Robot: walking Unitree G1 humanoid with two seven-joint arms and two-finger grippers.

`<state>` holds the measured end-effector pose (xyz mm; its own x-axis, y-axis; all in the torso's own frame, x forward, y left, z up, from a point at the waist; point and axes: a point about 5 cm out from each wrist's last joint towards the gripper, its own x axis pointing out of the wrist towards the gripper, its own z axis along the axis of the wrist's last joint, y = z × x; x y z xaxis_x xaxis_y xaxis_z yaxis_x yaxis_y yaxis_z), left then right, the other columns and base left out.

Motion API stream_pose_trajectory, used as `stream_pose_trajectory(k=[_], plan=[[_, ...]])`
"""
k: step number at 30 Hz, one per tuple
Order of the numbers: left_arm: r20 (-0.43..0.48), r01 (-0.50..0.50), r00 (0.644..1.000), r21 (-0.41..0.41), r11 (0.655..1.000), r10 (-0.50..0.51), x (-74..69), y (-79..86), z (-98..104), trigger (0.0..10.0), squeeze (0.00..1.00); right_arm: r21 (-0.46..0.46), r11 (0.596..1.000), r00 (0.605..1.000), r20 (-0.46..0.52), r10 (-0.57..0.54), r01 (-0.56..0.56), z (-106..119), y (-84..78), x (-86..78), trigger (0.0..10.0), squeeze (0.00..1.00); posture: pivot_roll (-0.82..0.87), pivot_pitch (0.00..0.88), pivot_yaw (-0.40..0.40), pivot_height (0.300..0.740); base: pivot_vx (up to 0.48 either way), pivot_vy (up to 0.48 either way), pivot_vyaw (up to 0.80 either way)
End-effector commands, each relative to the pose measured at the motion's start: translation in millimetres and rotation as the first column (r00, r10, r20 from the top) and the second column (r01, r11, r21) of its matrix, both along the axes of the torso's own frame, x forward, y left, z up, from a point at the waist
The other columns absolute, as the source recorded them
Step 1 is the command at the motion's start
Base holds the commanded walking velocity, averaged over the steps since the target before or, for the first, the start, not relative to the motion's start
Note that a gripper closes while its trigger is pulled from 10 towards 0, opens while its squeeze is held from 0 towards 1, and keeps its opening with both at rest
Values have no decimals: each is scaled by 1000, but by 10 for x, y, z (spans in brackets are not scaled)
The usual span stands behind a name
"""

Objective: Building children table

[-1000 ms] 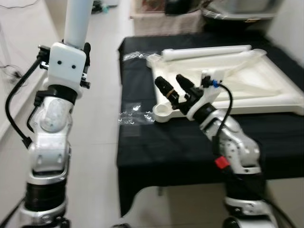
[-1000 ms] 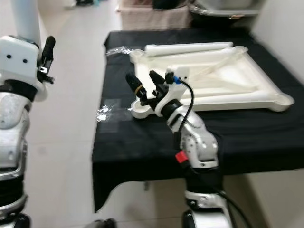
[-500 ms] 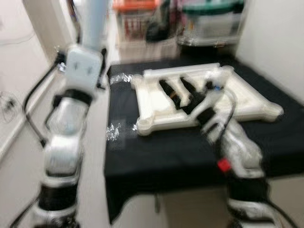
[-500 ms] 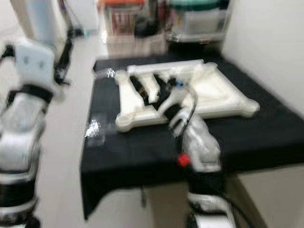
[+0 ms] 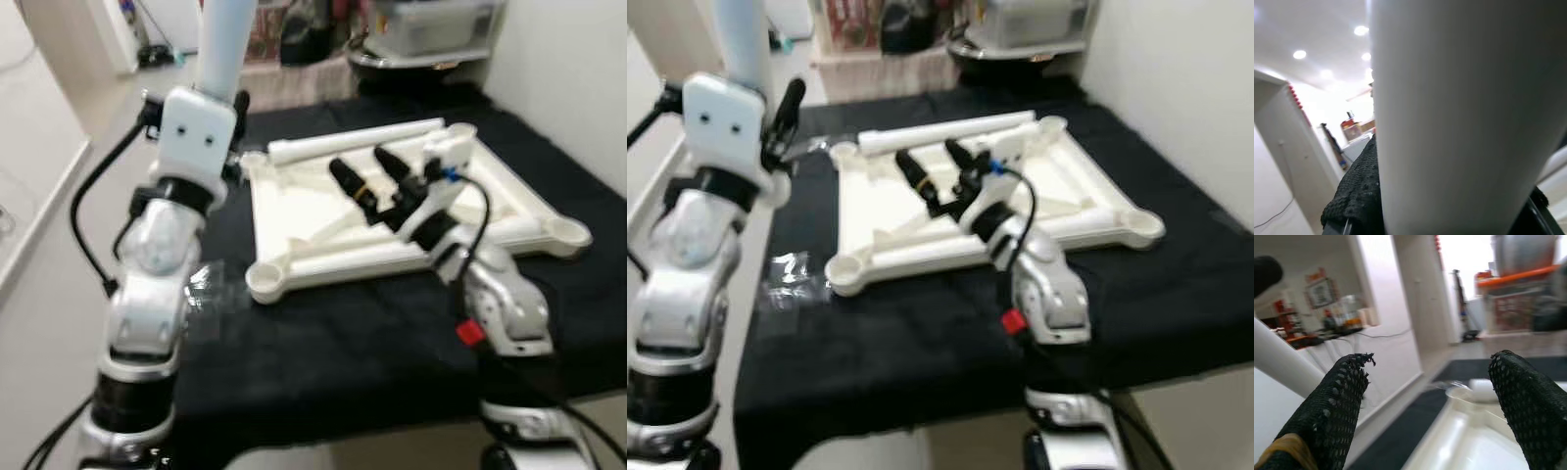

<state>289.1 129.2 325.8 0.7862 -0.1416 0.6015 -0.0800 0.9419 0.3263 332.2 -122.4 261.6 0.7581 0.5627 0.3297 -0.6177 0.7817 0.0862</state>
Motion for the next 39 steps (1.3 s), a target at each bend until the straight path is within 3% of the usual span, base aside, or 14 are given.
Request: stream_pose_trajectory(k=[1, 9, 12, 15, 17, 18, 19, 21, 23, 27, 29, 31, 34, 39], plan=[[6, -31, 999, -5, 999, 31, -10, 79, 18, 10000, 0, -31, 998, 998, 26, 49, -49, 18, 98, -14, 10000, 0, 32, 107, 20, 740, 270, 0, 800], [-3, 35, 999, -43, 998, -35, 4, 13, 91, 10000, 0, -23, 1000, 1000, -15, 10, -10, -2, 58, 27, 10000, 0, 30, 120, 25, 740, 99, 0, 294], [-16, 171, 985, -90, 981, -173, 21, -62, 263, 10000, 0, -10, 1000, 1000, -11, 4, -4, 10, 6, 30, 10000, 0, 27, 125, 26, 740, 0, 0, 0], [-45, 334, 936, -209, 919, -350, 48, -80, 478, 10000, 0, -15, 1000, 1000, -6, -3, 3, 25, -35, 35, 10000, 0, 24, 127, 25, 740, 0, 0, 0], [-31, 462, 866, -335, 821, -500, 51, -28, 679, 10000, 0, -33, 999, 1000, -9, -3, 3, 28, -62, 43, 10000, 0, 24, 127, 27, 740, 0, 0, 0], [-31, 462, 866, -335, 821, -500, 51, -28, 679, 10000, 0, -33, 999, 1000, -9, -3, 3, 28, -62, 43, 10000, 0, 24, 127, 27, 740, 0, 0, 0], [-27, 527, 818, -368, 766, -575, 39, 14, 767, 10000, 0, -51, 999, 1000, -11, -9, 9, 26, -85, 55, 10000, 0, 25, 129, 30, 740, 0, 0, 0], [-27, 527, 818, -368, 766, -575, 39, 14, 767, 10000, 0, -51, 999, 1000, -11, -9, 9, 26, -85, 55, 10000, 0, 25, 129, 30, 740, 0, 0, 0], [-117, 601, 716, -401, 692, -689, 54, 102, 893, 10000, 0, -141, 988, 997, -23, -68, 64, 43, -230, 137, 10000, 0, 25, 135, 33, 740, 0, 0, 0], [-331, 562, 662, -374, 738, -672, 131, 169, 850, 10000, 0, -240, 965, 990, -66, -126, 107, 43, -398, 215, 10000, 0, 29, 138, 31, 740, 0, 0, 0], [-525, 475, 574, -412, 778, -628, 245, 194, 648, 10000, 0, -311, 945, 987, -86, -132, 100, 26, -454, 239, 10000, 0, 31, 142, 31, 740, 0, 0, 0], [-525, 475, 574, -412, 778, -628, 245, 194, 648, 10000, 0, -311, 945, 987, -86, -132, 100, 26, -454, 239, 10000, 0, 31, 142, 31, 740, 0, 0, 0], [-593, 411, 509, -469, 782, -623, 320, 207, 547, 10000, 0, -353, 930, 982, -114, -151, 102, -11, -465, 273, 10000, 0, 30, 142, 31, 740, 0, 0, 0], [-570, 429, 548, -437, 791, -612, 399, 204, 534, 10000, 0, -360, 928, 979, -132, -155, 98, -40, -440, 295, 10000, 0, 33, 152, 35, 740, 0, 0, 0]])
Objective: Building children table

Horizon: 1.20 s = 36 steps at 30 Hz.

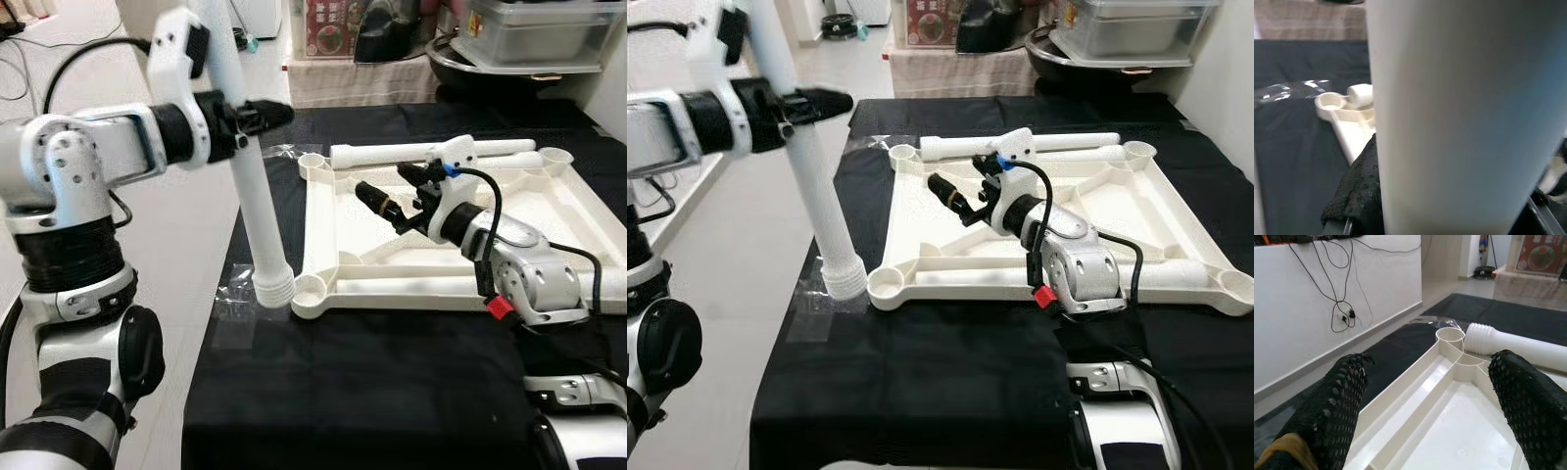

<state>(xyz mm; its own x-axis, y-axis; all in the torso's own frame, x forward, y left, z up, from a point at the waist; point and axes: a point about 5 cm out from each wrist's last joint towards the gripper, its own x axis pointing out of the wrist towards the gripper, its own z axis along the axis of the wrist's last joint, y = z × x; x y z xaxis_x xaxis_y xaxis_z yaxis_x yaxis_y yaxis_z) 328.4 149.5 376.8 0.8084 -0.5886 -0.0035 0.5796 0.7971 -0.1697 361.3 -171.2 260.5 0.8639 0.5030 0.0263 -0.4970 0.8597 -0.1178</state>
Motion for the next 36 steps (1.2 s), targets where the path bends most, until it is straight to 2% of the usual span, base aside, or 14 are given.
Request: stream_pose_trajectory(k=[1, 3, 4, 5, 8, 11, 12, 16, 17, 22, 24, 27, 29, 36], plan=[[47, 9, 999, 4, 1000, -9, 6, 1, 25, 10000, 0, -14, 1000, 1000, -20, 15, -15, -29, 49, 4, 10000, 0, 33, 152, 35, 740, 0, 0, 0], [165, 37, 985, 52, 998, -45, 16, -76, 8, 10000, 0, 19, 989, 989, 1, 145, -145, -9, 113, -86, 10000, 0, 30, 159, 37, 740, 0, 0, 0], [165, 37, 985, 52, 998, -45, 16, -76, 8, 10000, 0, 19, 989, 989, 1, 145, -145, -9, 113, -86, 10000, 0, 30, 159, 37, 740, 0, 0, 0], [260, 108, 958, 51, 993, -118, -38, -187, 42, 10000, 0, 45, 957, 958, 25, 287, -287, 28, 107, -201, 10000, 0, 30, 164, 39, 740, 0, 0, 0], [300, 166, 939, 27, 986, -166, -94, -268, 75, 10000, 0, 29, 939, 939, 28, 343, -343, 50, 53, -253, 10000, 0, 27, 168, 41, 740, 0, 0, 0], [289, 204, 938, -8, 979, -193, -120, -315, 76, 10000, 0, 2, 937, 936, 23, 350, -351, 58, 11, -259, 10000, 0, 23, 170, 43, 740, 0, 0, 0], [299, 280, 921, -56, 958, -251, -181, -383, 85, 10000, 0, -34, 934, 934, 16, 358, -357, 83, -50, -263, 10000, 0, 21, 172, 42, 740, 0, 0, 0], [296, 314, 912, -62, 947, -283, -199, -403, 80, 10000, 0, -49, 934, 935, 12, 356, -355, 92, -79, -260, 10000, 0, 19, 174, 41, 740, 0, 0, 0], [289, 353, 899, -37, 935, -328, -223, -421, 56, 10000, 0, -48, 934, 935, 5, 353, -353, 90, -92, -256, 10000, 0, 20, 175, 39, 740, 0, 0, 0], [277, 414, 871, 29, 910, -405, -280, -455, 0, 10000, 0, -56, 939, 941, -7, 339, -339, 76, -114, -239, 10000, 0, 23, 177, 40, 740, 0, 0, 0], [289, 464, 826, 137, 875, -483, -344, -476, -50, 10000, 0, -55, 949, 951, -10, 310, -310, 72, -139, -198, 10000, 0, 24, 179, 43, 740, 0, 0, 0], [299, 479, 805, 182, 859, -512, -370, -481, -69, 10000, 0, -55, 952, 953, -11, 302, -303, 70, -147, -187, 10000, 0, 24, 179, 43, 740, 0, 0, 0], [331, 487, 771, 243, 839, -543, -409, -488, -91, 10000, 0, -49, 952, 953, -10, 303, -303, 70, -147, -185, 10000, 0, 24, 182, 44, 740, 0, 0, 0], [366, 459, 764, 271, 846, -532, -415, -569, -189, 10000, 0, -61, 944, 946, -22, 325, -325, 51, -148, -222, 10000, 0, 14, 182, 46, 740, 0, 0, 0]])
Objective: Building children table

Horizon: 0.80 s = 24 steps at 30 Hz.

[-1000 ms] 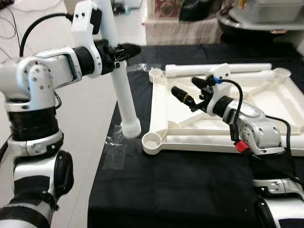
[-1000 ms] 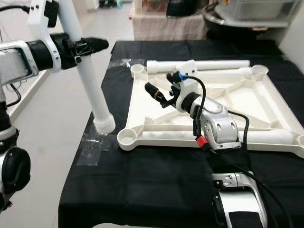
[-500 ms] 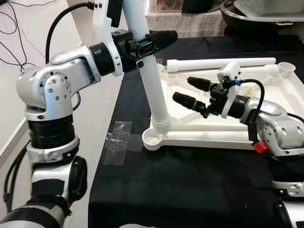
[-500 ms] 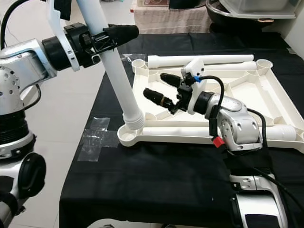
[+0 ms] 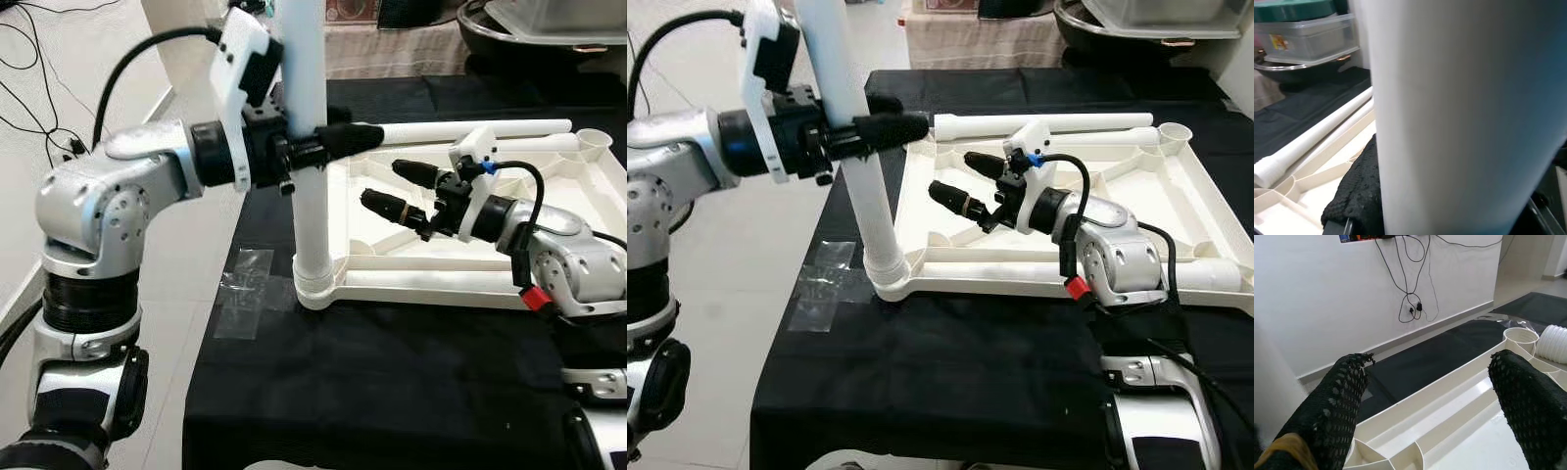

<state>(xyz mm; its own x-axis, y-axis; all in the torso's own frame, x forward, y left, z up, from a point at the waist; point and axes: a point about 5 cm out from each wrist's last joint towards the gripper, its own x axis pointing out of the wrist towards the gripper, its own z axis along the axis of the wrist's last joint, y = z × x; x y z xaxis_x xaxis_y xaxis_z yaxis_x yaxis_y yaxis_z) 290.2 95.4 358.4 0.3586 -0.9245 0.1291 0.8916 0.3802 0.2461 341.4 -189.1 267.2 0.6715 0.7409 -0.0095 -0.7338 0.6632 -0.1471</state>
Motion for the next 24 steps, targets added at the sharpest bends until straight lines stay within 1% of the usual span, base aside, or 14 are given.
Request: stream_pose_trajectory(k=[1, 7, 15, 24], plan=[[24, 18, 1000, -8, 1000, -18, -38, -70, -59, 10000, 0, -36, 998, 999, -13, 48, -49, -37, 11, -58, 10000, 0, 12, 181, 46, 740, 0, 0, 0], [9, 7, 1000, -31, 999, -7, -24, -59, -110, 10000, 0, -68, 992, 994, -33, 106, -108, -55, 8, -129, 10000, 0, 8, 180, 45, 740, 0, 0, 0], [34, 11, 999, -22, 1000, -10, 5, -28, -131, 10000, 0, -68, 992, 994, -37, 101, -104, -74, 5, -113, 10000, 0, 9, 172, 38, 740, 0, 0, 0], [26, -38, 999, -47, 998, 39, 42, 45, -138, 10000, 0, -72, 992, 994, -43, 101, -104, -86, 9, -109, 10000, 0, 9, 165, 31, 740, 0, 0, 0]])
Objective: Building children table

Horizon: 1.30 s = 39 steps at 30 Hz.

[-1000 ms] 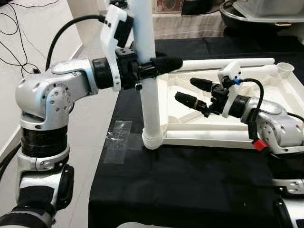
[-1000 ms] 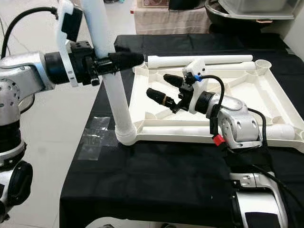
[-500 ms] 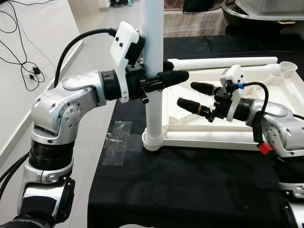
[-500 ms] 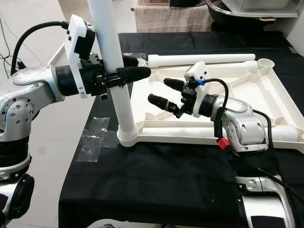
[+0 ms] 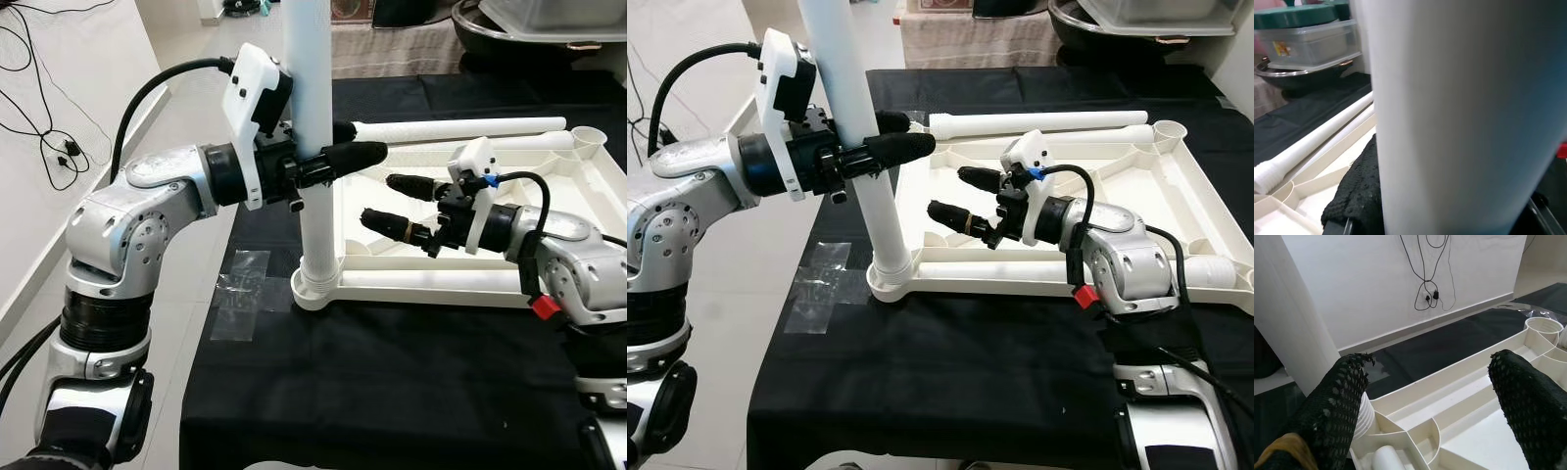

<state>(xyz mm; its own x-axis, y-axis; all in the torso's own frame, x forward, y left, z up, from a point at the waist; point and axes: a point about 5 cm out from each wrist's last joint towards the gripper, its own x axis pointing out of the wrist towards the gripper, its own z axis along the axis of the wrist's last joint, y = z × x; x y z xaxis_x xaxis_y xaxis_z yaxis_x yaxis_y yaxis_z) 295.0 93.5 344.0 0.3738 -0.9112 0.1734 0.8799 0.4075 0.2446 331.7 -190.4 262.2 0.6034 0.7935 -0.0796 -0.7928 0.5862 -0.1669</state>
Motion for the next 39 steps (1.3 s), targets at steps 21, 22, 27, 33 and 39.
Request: stream_pose_trajectory(k=[21, 22, 27, 33, 39], plan=[[-34, -86, 996, -76, 993, 84, -50, 126, -34, 10000, 0, -41, 999, 999, -24, -36, 35, -57, -16, 59, 10000, 0, 17, 166, 21, 740, 0, 0, 0], [-37, -87, 996, -82, 993, 84, -49, 125, -34, 10000, 0, -40, 999, 999, -23, -35, 34, -52, -13, 59, 10000, 0, 16, 167, 21, 740, 0, 0, 0], [-39, -85, 996, -90, 992, 82, -57, 120, -37, 10000, 0, -43, 998, 999, -21, -38, 37, -45, -20, 62, 10000, 0, 14, 168, 21, 740, 0, 0, 0], [-48, -91, 995, -90, 992, 87, -63, 123, -53, 10000, 0, -44, 998, 999, -22, -42, 41, -45, -31, 65, 10000, 0, 12, 170, 21, 740, 0, 0, 0], [-52, -89, 995, -82, 993, 85, -65, 130, -61, 10000, 0, -41, 998, 998, -21, -52, 51, -46, -35, 70, 10000, 0, 16, 173, 24, 740, 0, 0, 0]])
